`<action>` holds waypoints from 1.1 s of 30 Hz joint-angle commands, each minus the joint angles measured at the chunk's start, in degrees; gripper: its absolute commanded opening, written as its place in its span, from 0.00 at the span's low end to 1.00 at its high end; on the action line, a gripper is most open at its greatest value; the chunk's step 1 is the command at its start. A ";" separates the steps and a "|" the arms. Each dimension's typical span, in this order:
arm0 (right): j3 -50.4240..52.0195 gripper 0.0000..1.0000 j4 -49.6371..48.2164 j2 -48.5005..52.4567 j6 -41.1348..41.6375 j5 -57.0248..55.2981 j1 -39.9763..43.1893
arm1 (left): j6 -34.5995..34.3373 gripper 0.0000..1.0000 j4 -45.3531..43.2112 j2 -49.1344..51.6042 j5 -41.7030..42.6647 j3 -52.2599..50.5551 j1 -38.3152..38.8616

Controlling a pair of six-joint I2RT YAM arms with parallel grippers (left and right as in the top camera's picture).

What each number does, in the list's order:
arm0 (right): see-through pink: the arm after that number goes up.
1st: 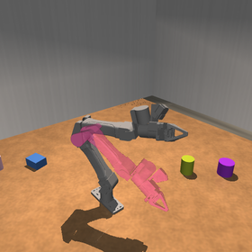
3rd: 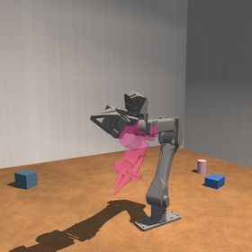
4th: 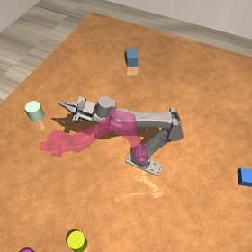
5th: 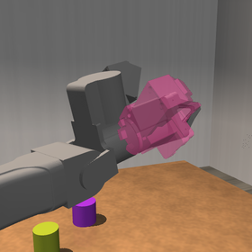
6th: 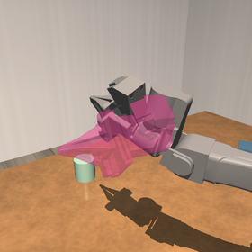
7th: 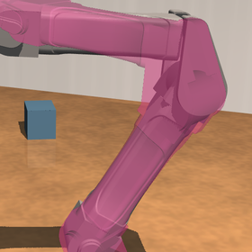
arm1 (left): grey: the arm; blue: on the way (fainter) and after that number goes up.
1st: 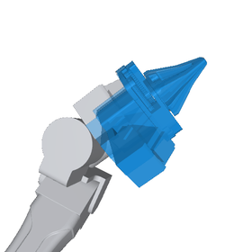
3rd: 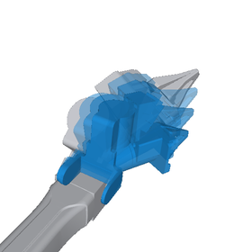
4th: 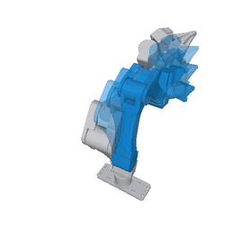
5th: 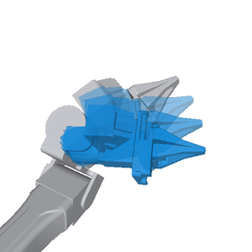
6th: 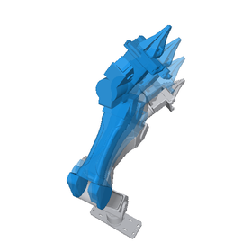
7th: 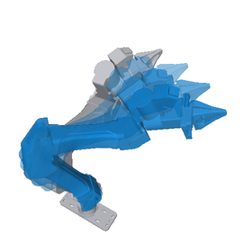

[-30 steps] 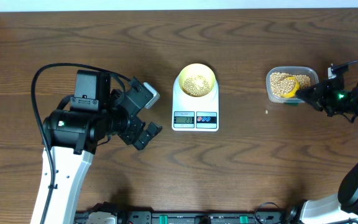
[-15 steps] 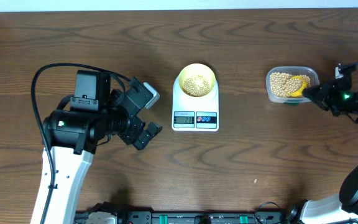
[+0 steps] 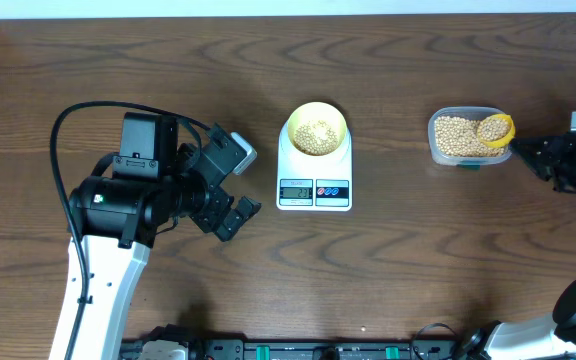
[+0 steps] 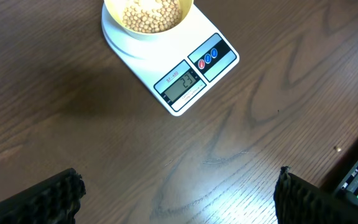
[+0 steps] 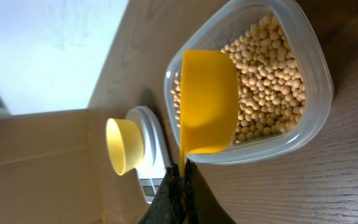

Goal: Scoop item into bowl and weigh 50g on scale
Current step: 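Scoop soybeans again from the tub with the right gripper, then carry the scoop over the bowl and pour soybeans in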

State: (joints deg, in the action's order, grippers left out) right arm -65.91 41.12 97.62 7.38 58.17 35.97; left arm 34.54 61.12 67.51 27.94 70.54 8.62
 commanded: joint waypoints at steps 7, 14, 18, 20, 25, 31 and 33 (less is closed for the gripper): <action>-0.39 0.01 0.26 0.28 -0.76 9.70 1.44 | 0.37 1.00 0.11 -0.09 -0.33 -0.20 -0.20; -0.39 0.01 0.24 0.28 -0.61 13.35 1.09 | 0.37 1.00 0.11 -0.09 -0.33 -0.20 -0.20; -0.39 0.01 0.09 0.28 -0.52 13.40 -1.25 | 0.37 1.00 0.11 -0.09 -0.33 -0.20 -0.20; -0.39 0.01 -0.26 0.28 0.13 13.38 -2.56 | 0.37 1.00 0.11 -0.09 -0.33 -0.20 -0.20; -0.39 0.01 -6.32 0.28 7.80 13.35 -9.38 | 0.37 1.00 0.11 -0.09 -0.33 -0.20 -0.20; -0.39 0.01 -16.61 0.28 17.22 13.33 -17.42 | 0.37 1.00 0.11 -0.11 -0.33 -0.20 -0.20; -0.39 0.01 -20.17 0.28 20.70 13.33 -20.15 | 0.37 1.00 0.11 -0.09 -0.33 -0.20 -0.20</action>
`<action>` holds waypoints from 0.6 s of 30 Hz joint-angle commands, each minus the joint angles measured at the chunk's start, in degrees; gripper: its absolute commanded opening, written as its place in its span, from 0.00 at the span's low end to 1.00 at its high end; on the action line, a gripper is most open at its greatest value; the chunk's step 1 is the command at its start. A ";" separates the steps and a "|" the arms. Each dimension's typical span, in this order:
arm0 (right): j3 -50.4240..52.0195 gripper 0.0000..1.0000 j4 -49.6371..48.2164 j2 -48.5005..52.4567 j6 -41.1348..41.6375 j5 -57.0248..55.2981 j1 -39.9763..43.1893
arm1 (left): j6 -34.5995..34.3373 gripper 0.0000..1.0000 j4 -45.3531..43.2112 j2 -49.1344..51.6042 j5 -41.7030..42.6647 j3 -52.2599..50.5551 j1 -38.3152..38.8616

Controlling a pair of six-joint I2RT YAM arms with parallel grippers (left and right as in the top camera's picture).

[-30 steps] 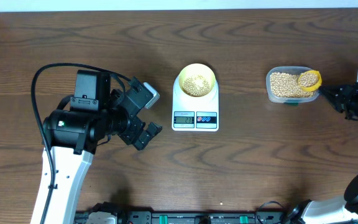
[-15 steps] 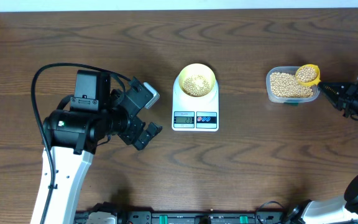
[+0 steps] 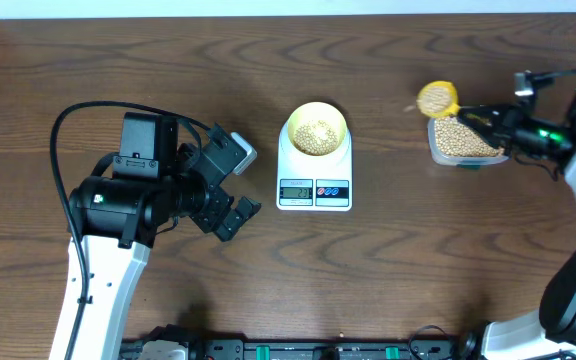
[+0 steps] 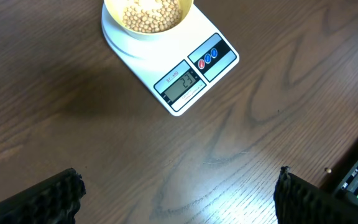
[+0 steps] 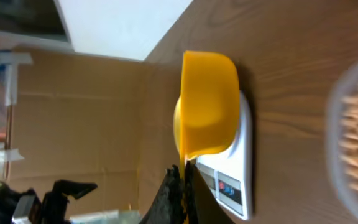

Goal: Scoop item into bowl and weigh 50g on scale
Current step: 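Carry the scoop over the bowl and pour soybeans in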

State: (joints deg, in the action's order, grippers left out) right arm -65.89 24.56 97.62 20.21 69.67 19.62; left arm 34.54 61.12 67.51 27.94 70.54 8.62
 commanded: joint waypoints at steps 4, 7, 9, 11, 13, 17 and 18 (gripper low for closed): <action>-0.42 0.01 -8.76 0.28 12.26 1.84 -8.68 | 0.37 1.00 0.11 -0.09 -0.33 -0.20 -0.20; -0.42 0.01 -11.37 0.28 15.17 1.18 -12.68 | 0.37 1.00 0.11 -0.09 -0.33 -0.20 -0.20; -0.42 0.01 -11.76 0.28 16.04 0.13 -15.08 | 0.37 1.00 0.11 -0.09 -0.33 -0.20 -0.20; -0.42 0.01 -11.76 0.28 16.00 -0.92 -17.22 | 0.37 1.00 0.11 -0.09 -0.33 -0.20 -0.20; -0.42 0.01 -11.74 0.28 15.98 -2.32 -19.06 | 0.37 1.00 0.11 -0.09 -0.33 -0.20 -0.20; -0.42 0.01 -11.76 0.28 15.89 -6.43 -21.84 | 0.37 1.00 0.11 -0.09 -0.33 -0.20 -0.20; -0.42 0.01 -11.76 0.28 15.26 -7.34 -22.38 | 0.37 1.00 0.11 -0.09 -0.33 -0.20 -0.20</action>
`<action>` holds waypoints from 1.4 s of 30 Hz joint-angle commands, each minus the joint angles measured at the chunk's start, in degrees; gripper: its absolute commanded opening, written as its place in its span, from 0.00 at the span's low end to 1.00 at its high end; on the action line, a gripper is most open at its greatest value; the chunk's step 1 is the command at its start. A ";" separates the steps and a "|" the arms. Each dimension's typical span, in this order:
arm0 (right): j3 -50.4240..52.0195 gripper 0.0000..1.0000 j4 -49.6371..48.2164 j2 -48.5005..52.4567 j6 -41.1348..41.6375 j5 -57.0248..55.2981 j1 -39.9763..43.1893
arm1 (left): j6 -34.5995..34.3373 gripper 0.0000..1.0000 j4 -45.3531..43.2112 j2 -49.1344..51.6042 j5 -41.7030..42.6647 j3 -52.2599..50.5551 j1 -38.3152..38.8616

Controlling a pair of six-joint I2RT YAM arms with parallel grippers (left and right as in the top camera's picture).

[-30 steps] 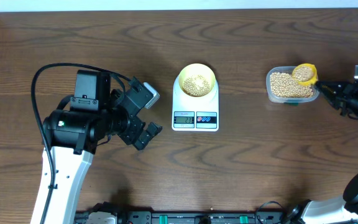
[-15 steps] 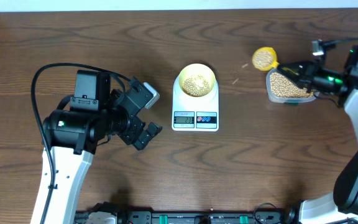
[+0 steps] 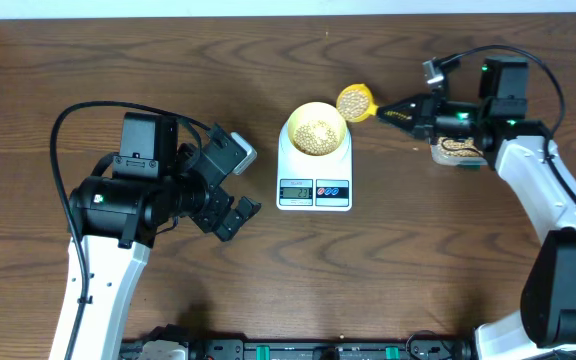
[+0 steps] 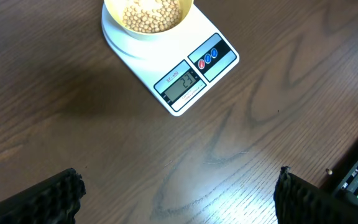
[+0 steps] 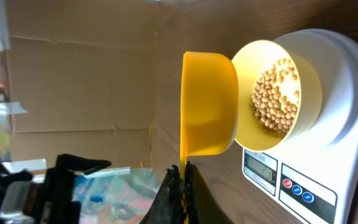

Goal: Scoop item into bowl and weigh 50g on scale
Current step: 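Carry the scoop over the bowl and pour soybeans in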

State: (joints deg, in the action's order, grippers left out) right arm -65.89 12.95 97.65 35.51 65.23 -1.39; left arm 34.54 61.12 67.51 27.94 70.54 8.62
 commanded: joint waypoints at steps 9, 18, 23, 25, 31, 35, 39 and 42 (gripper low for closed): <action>-0.42 0.01 -0.09 0.26 -19.61 -14.73 -7.89 | 0.37 1.00 0.11 -0.09 -0.33 -0.20 -0.20; -0.42 0.01 -0.11 0.26 -26.45 -21.35 -10.84 | 0.37 1.00 0.11 -0.09 -0.33 -0.20 -0.20; -0.42 0.01 -0.09 0.26 -28.50 -21.86 -10.84 | 0.37 1.00 0.11 -0.09 -0.33 -0.20 -0.20; -0.42 0.01 -0.09 0.26 -29.77 -21.84 -10.88 | 0.37 1.00 0.11 -0.09 -0.33 -0.20 -0.20; -0.42 0.01 -0.04 0.26 -32.96 -21.86 -11.08 | 0.37 1.00 0.11 -0.09 -0.33 -0.20 -0.20; -0.42 0.01 0.09 0.26 -33.35 -23.56 -11.08 | 0.37 1.00 0.11 -0.09 -0.33 -0.20 -0.20; -0.42 0.01 0.11 0.26 -36.00 -23.78 -11.10 | 0.37 1.00 0.11 -0.09 -0.33 -0.20 -0.20; -0.42 0.01 0.11 0.26 -36.02 -23.76 -11.10 | 0.37 1.00 0.11 -0.09 -0.33 -0.20 -0.20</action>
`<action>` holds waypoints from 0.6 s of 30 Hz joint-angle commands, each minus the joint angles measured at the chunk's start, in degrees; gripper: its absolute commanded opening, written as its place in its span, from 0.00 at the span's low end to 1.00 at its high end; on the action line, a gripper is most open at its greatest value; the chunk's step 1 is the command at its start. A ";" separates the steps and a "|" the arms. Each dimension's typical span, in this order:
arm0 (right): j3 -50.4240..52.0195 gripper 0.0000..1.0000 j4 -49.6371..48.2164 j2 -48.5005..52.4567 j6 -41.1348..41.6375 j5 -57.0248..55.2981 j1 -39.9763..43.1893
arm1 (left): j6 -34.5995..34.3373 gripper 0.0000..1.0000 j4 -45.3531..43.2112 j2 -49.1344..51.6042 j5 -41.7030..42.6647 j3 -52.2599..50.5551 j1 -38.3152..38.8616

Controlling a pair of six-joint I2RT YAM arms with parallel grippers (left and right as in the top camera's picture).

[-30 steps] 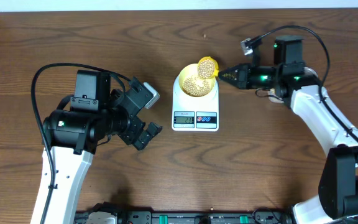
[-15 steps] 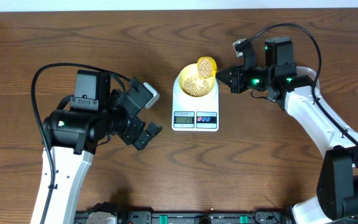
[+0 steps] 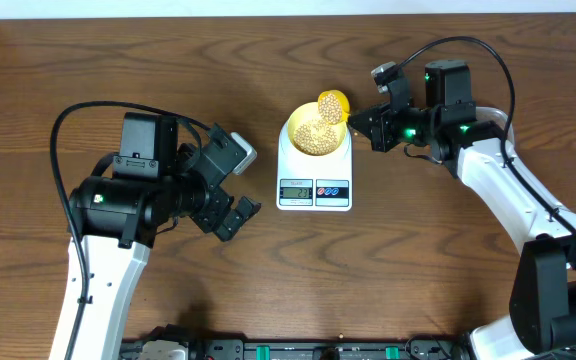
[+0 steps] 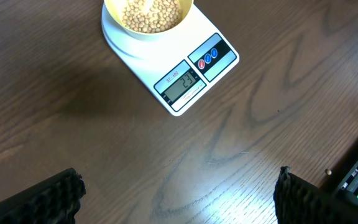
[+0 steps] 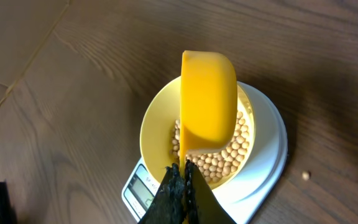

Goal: Scoop item into bowl and weigh 50g on scale
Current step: 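Carry the scoop over the bowl and pour soybeans in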

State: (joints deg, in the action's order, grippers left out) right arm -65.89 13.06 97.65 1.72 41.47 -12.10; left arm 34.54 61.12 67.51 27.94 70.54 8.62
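Note:
A yellow bowl (image 3: 314, 133) of pale beans stands on the white scale (image 3: 314, 190). My right gripper (image 3: 361, 122) is shut on the handle of a yellow scoop (image 3: 332, 104), which is tilted over the bowl's far right rim. From the right wrist, the scoop (image 5: 208, 99) shows its back above the beans in the bowl (image 5: 151, 124), with the gripper (image 5: 180, 171) clamped on its handle. My left gripper (image 4: 176, 199) hangs open over bare table near the scale (image 4: 191, 71), holding nothing. The scale's display reads about 23.
One loose bean (image 5: 304, 176) lies on the table beside the scale (image 5: 267, 168). The bean tub is hidden under my right arm in the overhead view. My left arm (image 3: 118, 200) occupies the table's left side.
My right gripper has carried the scoop from just right of the bowl to over its rim, and the scoop is now tipped toward the beans. The left arm has not moved.
The scoop lay in the bean tub at the far right, held by my right gripper. Then it was lifted, full, to the left of the tub. Then it stood beside the bowl. It now tilts over the bowl. The left gripper stayed open throughout.

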 commanded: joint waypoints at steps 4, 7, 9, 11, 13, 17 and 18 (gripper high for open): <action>-0.42 0.01 0.00 0.26 -2.23 0.00 -0.81 | 0.37 1.00 0.11 -0.09 -0.33 -0.20 -0.20; -0.42 0.01 -0.02 0.26 -2.25 -0.02 -1.40 | 0.37 1.00 0.11 -0.09 -0.33 -0.20 -0.20; -0.42 0.01 0.00 0.26 -2.69 -0.24 -1.86 | 0.37 1.00 0.11 -0.09 -0.33 -0.20 -0.20; -0.42 0.01 0.17 0.26 -3.61 -1.77 -2.21 | 0.37 1.00 0.11 -0.09 -0.33 -0.20 -0.20; -0.42 0.01 0.17 0.26 -4.61 -2.38 -2.25 | 0.37 1.00 0.11 -0.09 -0.33 -0.20 -0.20; -0.42 0.01 0.00 0.26 -5.27 -2.62 -2.25 | 0.37 1.00 0.11 -0.09 -0.33 -0.20 -0.20; -0.42 0.01 -0.02 0.26 -5.27 -2.73 -2.25 | 0.37 1.00 0.11 -0.09 -0.33 -0.20 -0.20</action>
State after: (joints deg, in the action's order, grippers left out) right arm -65.89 13.26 97.65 -1.52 39.03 -14.26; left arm 34.54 61.12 67.51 27.94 70.54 8.62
